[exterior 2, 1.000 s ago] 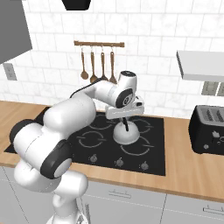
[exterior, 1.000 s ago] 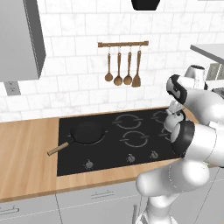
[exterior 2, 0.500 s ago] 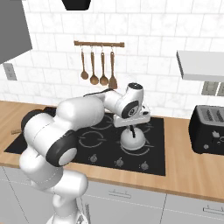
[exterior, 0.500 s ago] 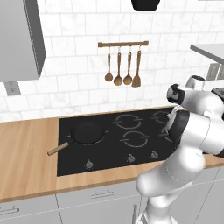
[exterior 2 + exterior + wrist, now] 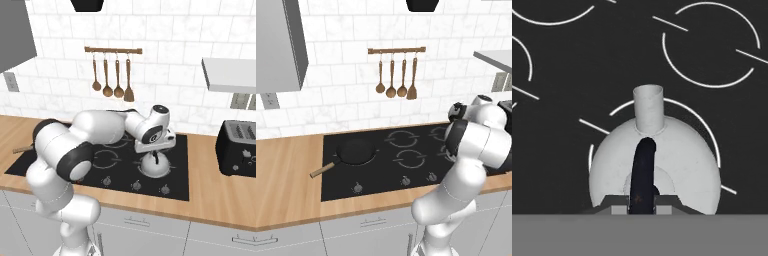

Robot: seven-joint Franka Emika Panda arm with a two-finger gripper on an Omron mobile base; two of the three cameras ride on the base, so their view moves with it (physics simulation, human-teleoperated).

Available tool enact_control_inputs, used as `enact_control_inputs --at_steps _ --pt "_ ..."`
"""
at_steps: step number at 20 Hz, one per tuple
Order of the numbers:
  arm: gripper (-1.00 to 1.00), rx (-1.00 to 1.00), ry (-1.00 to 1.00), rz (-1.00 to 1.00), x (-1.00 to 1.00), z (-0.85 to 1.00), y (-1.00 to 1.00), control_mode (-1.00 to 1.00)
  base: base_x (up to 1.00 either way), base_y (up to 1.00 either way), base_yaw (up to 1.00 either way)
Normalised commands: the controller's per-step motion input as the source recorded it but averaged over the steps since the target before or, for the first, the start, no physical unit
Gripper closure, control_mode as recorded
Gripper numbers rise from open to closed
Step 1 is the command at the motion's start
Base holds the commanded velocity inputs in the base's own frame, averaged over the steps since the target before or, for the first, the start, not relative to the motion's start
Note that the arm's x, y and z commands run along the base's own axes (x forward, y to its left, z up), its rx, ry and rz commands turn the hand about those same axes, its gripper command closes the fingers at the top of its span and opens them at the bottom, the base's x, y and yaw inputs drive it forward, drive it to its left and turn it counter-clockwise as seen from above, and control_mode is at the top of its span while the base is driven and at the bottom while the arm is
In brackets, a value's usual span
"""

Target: Pick the kettle from the counter and place it on a stove burner. Then turn the burner on.

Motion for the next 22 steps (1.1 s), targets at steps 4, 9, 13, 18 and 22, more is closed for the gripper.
enact_control_inputs --at_steps 4,9,13,18,22 --pt "1.0 0.01 0.0 0.0 0.02 -0.16 0.0 -1.0 0.0 0.0 0.0" --pt "1.0 0.0 0.0 0.0 0.31 0.0 0.0 -1.0 0.0 0.0 0.0" --pt "1.0 0.0 0.0 0.0 0.26 -0.01 -0.01 -1.0 0.0 0.0 0.0" --pt "1.0 0.0 0.0 0.0 0.14 -0.07 -0.12 -1.0 0.0 0.0 0.0" --pt "1.0 0.0 0.0 0.0 0.04 -0.06 -0.02 -1.0 0.0 0.0 0.0"
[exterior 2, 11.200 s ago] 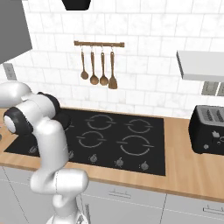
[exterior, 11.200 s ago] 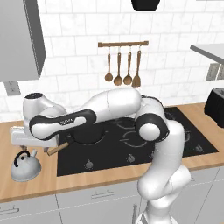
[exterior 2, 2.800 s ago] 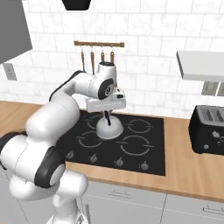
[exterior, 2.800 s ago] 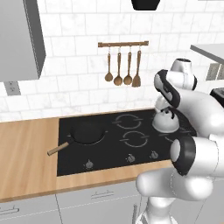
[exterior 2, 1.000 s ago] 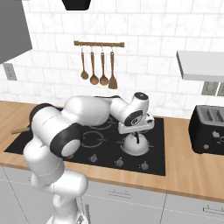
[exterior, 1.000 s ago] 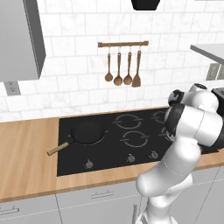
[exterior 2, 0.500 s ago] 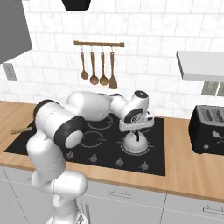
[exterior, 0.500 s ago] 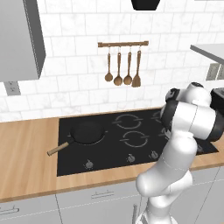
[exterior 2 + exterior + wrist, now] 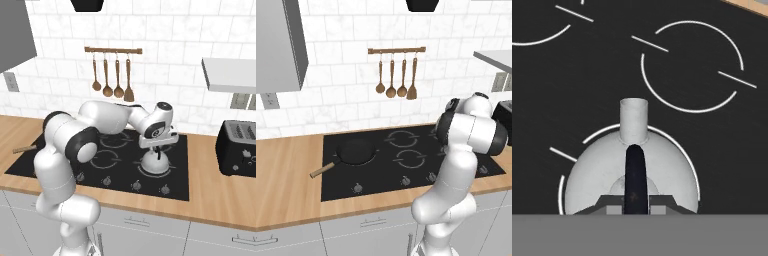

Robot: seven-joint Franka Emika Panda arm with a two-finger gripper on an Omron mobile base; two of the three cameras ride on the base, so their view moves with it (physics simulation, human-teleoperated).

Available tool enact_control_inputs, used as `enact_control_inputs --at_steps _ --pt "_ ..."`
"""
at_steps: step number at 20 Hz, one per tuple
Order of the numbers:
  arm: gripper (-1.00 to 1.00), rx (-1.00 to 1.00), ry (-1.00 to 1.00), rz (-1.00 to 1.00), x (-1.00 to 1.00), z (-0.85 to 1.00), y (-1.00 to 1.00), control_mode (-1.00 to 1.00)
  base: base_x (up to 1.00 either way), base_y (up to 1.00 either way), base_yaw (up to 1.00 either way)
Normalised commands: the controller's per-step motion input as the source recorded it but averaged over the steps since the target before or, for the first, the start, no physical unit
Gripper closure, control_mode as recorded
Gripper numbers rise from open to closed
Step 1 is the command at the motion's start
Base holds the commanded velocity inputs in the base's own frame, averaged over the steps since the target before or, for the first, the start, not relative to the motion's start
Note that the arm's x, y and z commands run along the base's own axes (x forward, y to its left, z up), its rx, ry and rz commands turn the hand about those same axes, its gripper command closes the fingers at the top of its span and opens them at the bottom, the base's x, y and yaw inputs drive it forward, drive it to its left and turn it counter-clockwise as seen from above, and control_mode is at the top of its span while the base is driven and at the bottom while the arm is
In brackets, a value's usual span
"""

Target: Pick the kettle from the counter and place it on a stove burner. Then turn the burner on.

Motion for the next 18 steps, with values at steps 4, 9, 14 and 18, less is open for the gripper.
enact_control_inputs --at_steps 4,9,14,18 --pt "-1.0 0.0 0.0 0.0 0.0 0.0 0.0 -1.0 0.0 0.0 0.0" --pt "-1.0 0.0 0.0 0.0 -0.02 0.0 0.0 -1.0 0.0 0.0 0.0" --pt "-1.0 0.0 0.0 0.0 -0.11 0.01 0.0 -1.0 0.0 0.0 0.0" --pt "-1.0 0.0 0.0 0.0 -0.29 0.41 0.05 -1.0 0.0 0.0 0.0"
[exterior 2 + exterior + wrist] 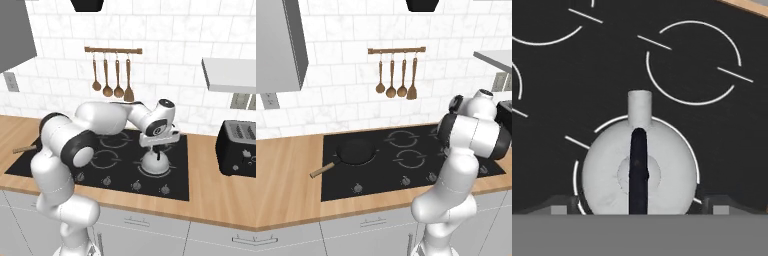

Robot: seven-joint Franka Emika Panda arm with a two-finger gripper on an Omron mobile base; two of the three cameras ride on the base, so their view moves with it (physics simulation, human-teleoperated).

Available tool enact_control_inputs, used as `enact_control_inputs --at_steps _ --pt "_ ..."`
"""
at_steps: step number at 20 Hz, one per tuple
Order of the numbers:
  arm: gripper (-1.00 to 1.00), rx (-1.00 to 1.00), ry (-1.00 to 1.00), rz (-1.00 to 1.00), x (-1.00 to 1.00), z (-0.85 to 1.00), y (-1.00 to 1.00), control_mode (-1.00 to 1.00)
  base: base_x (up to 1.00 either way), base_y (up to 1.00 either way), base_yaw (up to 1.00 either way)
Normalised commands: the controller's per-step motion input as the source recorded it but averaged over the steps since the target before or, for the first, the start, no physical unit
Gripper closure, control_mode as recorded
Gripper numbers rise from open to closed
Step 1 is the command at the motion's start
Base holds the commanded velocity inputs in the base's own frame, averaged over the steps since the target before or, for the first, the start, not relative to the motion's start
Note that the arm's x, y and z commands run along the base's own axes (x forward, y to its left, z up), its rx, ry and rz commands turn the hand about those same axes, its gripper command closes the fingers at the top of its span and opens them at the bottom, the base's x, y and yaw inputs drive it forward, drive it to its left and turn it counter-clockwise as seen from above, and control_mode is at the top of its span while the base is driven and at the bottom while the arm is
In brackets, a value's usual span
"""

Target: Pick the kettle from the counter and place it on a stove burner. Then turn the burner on.

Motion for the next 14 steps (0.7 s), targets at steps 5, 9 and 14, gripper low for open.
enact_control_inputs --at_steps 5,9,14 --pt "-1.0 0.0 0.0 0.0 -0.44 0.51 0.0 -1.0 0.0 0.0 0.0" --pt "-1.0 0.0 0.03 -0.09 -0.88 0.08 -0.02 -1.0 0.0 0.0 0.0" --pt "-1.0 0.0 0.15 -0.16 -0.89 -0.01 0.0 -1.0 0.0 0.0 0.0"
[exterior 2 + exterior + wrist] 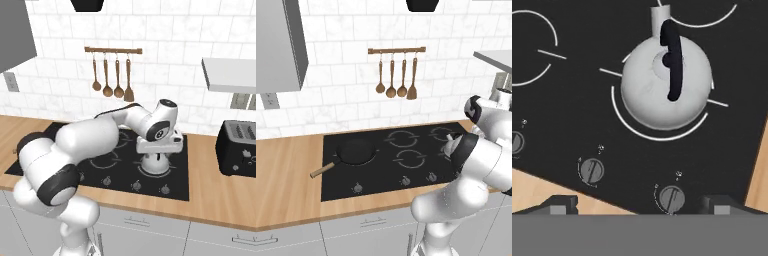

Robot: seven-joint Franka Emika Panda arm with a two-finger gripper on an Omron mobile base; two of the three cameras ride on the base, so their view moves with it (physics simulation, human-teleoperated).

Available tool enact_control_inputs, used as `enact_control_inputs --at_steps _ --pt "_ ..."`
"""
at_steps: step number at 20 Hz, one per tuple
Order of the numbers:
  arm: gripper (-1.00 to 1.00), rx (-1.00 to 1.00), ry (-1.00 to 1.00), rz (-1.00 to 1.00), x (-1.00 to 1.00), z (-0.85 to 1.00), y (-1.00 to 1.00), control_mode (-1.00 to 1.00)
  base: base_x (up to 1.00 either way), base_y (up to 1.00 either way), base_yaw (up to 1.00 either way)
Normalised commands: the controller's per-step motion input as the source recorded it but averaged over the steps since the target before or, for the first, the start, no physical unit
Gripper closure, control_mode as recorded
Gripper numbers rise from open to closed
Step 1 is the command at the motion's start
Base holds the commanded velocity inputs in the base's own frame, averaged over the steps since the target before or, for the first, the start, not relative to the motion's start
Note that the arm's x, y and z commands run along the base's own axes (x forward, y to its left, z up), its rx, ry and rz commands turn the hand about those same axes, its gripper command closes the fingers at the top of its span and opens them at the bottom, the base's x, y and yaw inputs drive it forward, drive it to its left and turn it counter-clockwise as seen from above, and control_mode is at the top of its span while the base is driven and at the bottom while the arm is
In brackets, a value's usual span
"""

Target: Pick the kettle from the counter and place it on a stove burner. Then turn the burner on.

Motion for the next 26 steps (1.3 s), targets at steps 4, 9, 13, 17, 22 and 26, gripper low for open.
enact_control_inputs --at_steps 4,9,13,17,22,26 --pt "-1.0 0.0 0.23 -0.18 -0.65 -0.12 0.0 -1.0 0.0 0.0 0.0" --pt "-1.0 0.0 0.16 -0.2 0.0 -0.12 0.0 -1.0 0.0 0.0 0.0" --pt "-1.0 0.0 0.21 -0.24 0.03 -0.05 -0.01 -1.0 0.0 0.0 0.0" --pt "-1.0 0.03 0.05 -0.19 0.06 0.0 -0.14 -1.0 0.0 0.0 0.0" --pt "-1.0 0.08 0.0 -0.19 0.05 0.0 -0.23 -1.0 0.0 0.0 0.0" --pt "-1.0 0.09 0.0 -0.17 0.03 0.0 -0.22 -1.0 0.0 0.0 0.0"
